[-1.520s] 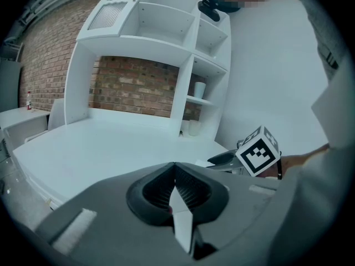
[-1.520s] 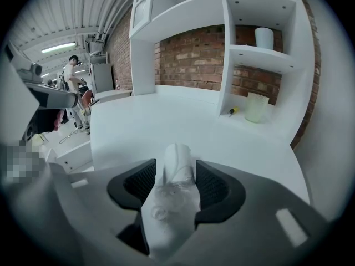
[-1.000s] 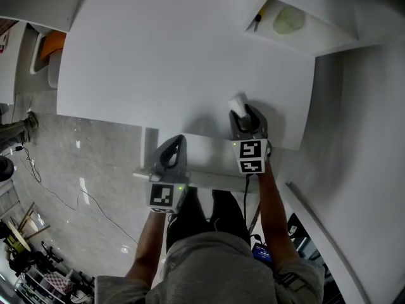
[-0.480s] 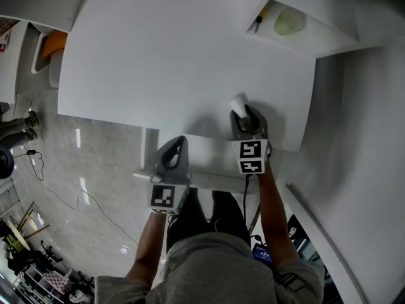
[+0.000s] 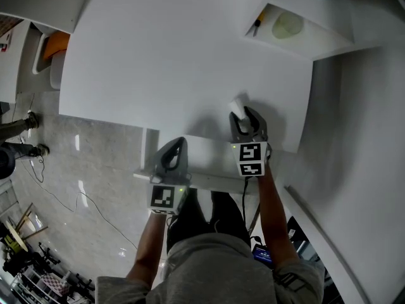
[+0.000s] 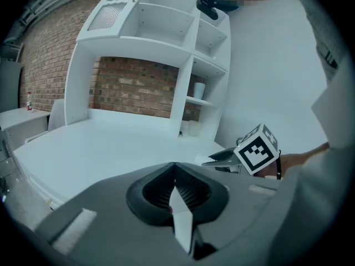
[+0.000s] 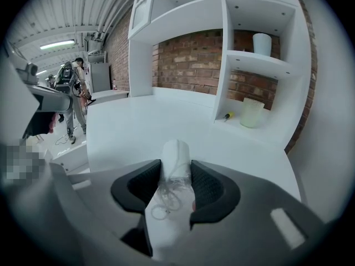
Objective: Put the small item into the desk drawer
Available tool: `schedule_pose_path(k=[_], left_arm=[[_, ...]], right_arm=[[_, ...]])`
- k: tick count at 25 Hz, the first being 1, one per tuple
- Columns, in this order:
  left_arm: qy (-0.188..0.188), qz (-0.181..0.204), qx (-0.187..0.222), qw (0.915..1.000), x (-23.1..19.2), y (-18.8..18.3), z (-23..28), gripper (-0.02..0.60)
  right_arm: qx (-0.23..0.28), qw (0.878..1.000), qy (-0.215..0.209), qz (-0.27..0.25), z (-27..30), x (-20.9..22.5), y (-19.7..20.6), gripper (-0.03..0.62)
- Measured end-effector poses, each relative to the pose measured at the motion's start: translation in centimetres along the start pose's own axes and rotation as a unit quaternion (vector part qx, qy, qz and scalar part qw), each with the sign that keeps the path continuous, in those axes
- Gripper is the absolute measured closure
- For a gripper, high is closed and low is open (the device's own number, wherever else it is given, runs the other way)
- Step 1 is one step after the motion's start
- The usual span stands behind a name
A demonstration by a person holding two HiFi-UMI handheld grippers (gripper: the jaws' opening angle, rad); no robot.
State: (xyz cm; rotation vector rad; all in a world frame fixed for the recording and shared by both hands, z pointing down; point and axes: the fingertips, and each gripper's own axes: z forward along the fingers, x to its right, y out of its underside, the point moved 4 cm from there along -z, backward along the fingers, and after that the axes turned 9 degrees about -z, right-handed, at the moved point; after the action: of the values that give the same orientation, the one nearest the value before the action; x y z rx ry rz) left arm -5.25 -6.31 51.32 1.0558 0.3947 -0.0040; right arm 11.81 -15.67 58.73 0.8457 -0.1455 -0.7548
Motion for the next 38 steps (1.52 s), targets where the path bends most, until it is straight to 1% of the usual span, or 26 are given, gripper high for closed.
schedule_pose_path(k=[8,14,17,21,27,33,38], left_arm=[[-0.004,0.003,0.013,0.9999,0.1,-0.3,-1.7,0.569],[-0.014,0.002,0.018,0.9998,0.1,0.0,-3.4,0.569],[-0.022,-0.008,0.026,0.9994,-0.1,-0.3,-4.4,0.569],[-0.027,-0.005,0.037,0.9989,-0.4,-0.4,-5.7,0.569],[-0.042,-0.007,0.044,0.9981,-1.4,-0.2,-8.0,0.569],[-0.061,-0.013,0.051,0.9968,-2.7,0.0,-10.1,0.569],[-0.076,-0.019,0.055,0.9953,-3.9,0.2,-12.1,0.569]], right_arm=[[0.025,1.000,-0.002,-0.011,-1.9,-0.9,-2.1,0.421],[0.047,0.999,-0.015,-0.022,-3.2,-2.8,-3.8,0.421],[0.056,0.998,-0.023,-0.028,-3.7,-4.1,-4.7,0.421],[0.071,0.996,-0.035,-0.038,-4.4,-5.9,-5.7,0.421],[0.095,0.993,-0.054,-0.051,-5.5,-8.7,-7.5,0.421],[0.114,0.988,-0.081,-0.071,-6.1,-11.8,-9.1,0.421],[0.118,0.983,-0.107,-0.090,-6.0,-14.8,-10.2,0.421]])
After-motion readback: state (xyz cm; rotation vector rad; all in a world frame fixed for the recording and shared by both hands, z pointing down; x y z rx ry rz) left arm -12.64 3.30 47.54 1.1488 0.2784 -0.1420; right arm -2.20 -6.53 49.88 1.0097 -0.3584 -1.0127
